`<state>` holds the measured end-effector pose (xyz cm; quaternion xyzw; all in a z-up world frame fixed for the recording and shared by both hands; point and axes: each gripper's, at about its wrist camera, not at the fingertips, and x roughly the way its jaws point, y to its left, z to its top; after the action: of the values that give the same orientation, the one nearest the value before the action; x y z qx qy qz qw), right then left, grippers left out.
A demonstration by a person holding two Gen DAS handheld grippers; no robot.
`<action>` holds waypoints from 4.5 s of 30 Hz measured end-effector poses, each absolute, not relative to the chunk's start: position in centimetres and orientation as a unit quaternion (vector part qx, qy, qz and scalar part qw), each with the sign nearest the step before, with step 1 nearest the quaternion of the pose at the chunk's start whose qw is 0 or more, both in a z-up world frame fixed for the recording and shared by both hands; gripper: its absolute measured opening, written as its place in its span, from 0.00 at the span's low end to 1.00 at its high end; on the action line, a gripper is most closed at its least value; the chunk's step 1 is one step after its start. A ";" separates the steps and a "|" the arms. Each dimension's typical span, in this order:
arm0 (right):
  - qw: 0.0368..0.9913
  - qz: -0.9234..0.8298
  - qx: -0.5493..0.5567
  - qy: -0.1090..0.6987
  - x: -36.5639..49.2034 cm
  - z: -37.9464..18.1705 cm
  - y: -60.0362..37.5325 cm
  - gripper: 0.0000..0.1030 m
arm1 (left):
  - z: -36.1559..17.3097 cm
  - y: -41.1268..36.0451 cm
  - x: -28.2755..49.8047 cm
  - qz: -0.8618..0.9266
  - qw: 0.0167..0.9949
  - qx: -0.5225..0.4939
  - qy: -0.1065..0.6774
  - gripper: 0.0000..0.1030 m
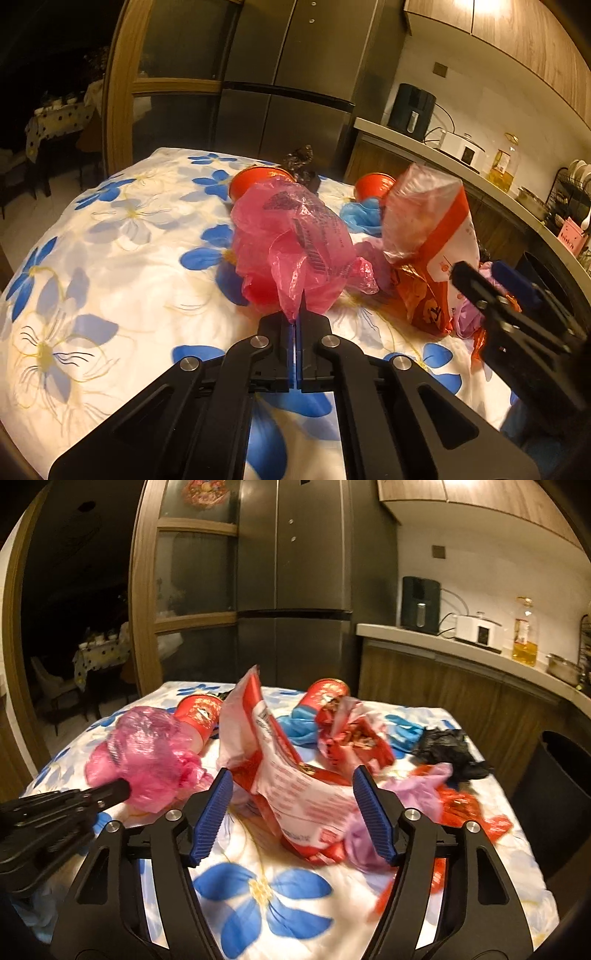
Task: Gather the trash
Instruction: 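Grasp the pink bag with the left tool while the right tool grasps the snack wrapper, then carry the pink bag and snack wrapper over the black bin with both tools, then open both tools to drop the pink bag and wrapper into the bin, then move both tools back over the table toward the remaining trash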
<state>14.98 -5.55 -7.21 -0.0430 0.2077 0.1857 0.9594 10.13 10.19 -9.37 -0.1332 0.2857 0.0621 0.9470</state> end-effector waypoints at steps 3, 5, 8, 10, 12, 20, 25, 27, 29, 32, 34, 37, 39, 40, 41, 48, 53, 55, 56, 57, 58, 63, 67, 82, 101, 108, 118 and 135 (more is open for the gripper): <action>0.956 0.195 -0.050 0.215 16.1 -7.7 -4.7 0.56 | -8.9 10.3 9.9 0.061 0.949 -0.130 0.282 0.00; 0.953 0.197 -0.051 0.222 16.6 -8.0 -4.4 0.45 | -8.8 10.2 10.1 0.059 0.949 -0.125 0.283 0.00; 0.951 0.203 -0.055 0.228 16.8 -8.4 -4.2 0.28 | -9.1 10.0 10.2 0.056 0.949 -0.119 0.287 0.00; 0.949 0.210 -0.056 0.229 16.7 -8.5 -4.2 0.14 | -9.2 9.9 10.2 0.052 0.949 -0.117 0.289 0.00; 0.948 0.216 -0.052 0.229 16.6 -8.3 -4.3 0.09 | -9.0 9.6 9.9 0.049 0.950 -0.112 0.288 0.00; 0.952 0.242 -0.005 0.188 14.3 -4.5 -5.9 0.06 | -6.3 8.1 7.9 0.032 0.963 -0.096 0.250 0.00; 0.955 0.249 0.015 0.161 12.5 -2.2 -7.5 0.05 | -4.4 7.2 7.3 0.030 0.969 -0.090 0.227 0.00; 0.957 0.245 0.014 0.154 11.9 -1.6 -8.0 0.05 | -3.8 6.8 7.2 0.029 0.971 -0.086 0.221 0.00; 0.960 0.238 0.013 0.148 11.3 -1.1 -8.7 0.05 | -3.4 6.3 7.3 0.028 0.973 -0.082 0.215 0.00; 0.965 0.224 0.017 0.138 10.5 -0.3 -10.2 0.05 | -2.6 5.2 7.6 0.020 0.975 -0.075 0.208 0.00; 0.968 0.213 0.021 0.132 10.2 0.1 -11.3 0.05 | -2.0 4.4 7.8 0.014 0.977 -0.068 0.204 0.00; 0.973 0.192 0.029 0.122 9.7 0.7 -13.4 0.05 | -1.5 3.0 8.2 0.002 0.978 -0.059 0.198 0.00; 0.977 0.178 0.033 0.116 9.6 1.0 -14.7 0.05 | -1.0 1.7 8.7 -0.011 0.979 -0.052 0.195 0.00; 0.979 0.169 0.036 0.113 9.4 1.2 -15.6 0.05 | -0.8 1.3 9.0 -0.016 0.979 -0.049 0.195 0.00; 0.980 0.161 0.037 0.111 9.4 1.3 -16.2 0.05 | -0.7 0.6 9.3 -0.024 0.979 -0.045 0.195 0.00; 0.989 0.092 0.057 0.097 9.2 1.5 -21.9 0.05 | 0.4 -4.4 11.5 -0.079 0.979 -0.024 0.186 0.00; 0.993 0.041 0.065 0.088 9.2 1.4 -26.0 0.05 | 0.9 -8.6 13.1 -0.121 0.977 -0.011 0.177 0.00; 0.994 0.021 0.068 0.084 9.4 1.4 -27.7 0.05 | 1.1 -10.7 14.0 -0.142 0.974 -0.007 0.175 0.00; 0.994 0.012 0.069 0.082 9.4 1.3 -28.5 0.05 | 1.2 -11.4 14.2 -0.148 0.974 -0.005 0.173 0.00; 0.994 0.002 0.070 0.080 9.5 1.3 -29.3 0.05 | 1.2 -12.4 14.3 -0.157 0.973 -0.003 0.171 0.00; 0.994 -0.007 0.073 0.079 9.6 1.3 -30.1 0.05 | 1.2 -13.3 14.6 -0.165 0.972 -0.001 0.169 0.00; 0.993 -0.052 0.078 0.071 10.5 1.2 -33.5 0.05 | 1.3 -18.3 16.3 -0.206 0.965 0.013 0.163 0.00; 0.991 -0.078 0.085 0.073 11.5 0.5 -36.3 0.05 | 1.3 -21.4 17.5 -0.225 0.961 0.019 0.159 0.00; 0.985 -0.111 0.112 0.070 14.2 -0.4 -42.2 0.05 | -0.2 -28.4 20.8 -0.288 0.943 0.010 0.167 0.00; 0.981 -0.105 0.133 0.095 17.3 -1.4 -44.2 0.06 | -2.6 -30.7 23.9 -0.313 0.927 0.007 0.208 0.00; 0.979 -0.105 0.137 0.104 18.0 -1.6 -44.5 0.07 | -3.1 -31.0 24.2 -0.315 0.924 0.007 0.217 0.00; 0.976 -0.117 0.148 0.112 17.5 -2.0 -44.9 0.48 | -2.9 -28.0 23.8 -0.259 0.943 -0.015 0.207 0.67; 0.970 -0.144 0.142 0.135 12.8 -1.9 -41.5 0.79 | -2.5 -21.9 19.5 -0.140 0.966 0.001 0.219 0.94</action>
<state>12.83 -41.55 -1.86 0.1421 0.1345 -0.1439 0.9701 19.53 -21.94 -2.50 0.0011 0.2191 -0.1402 0.9656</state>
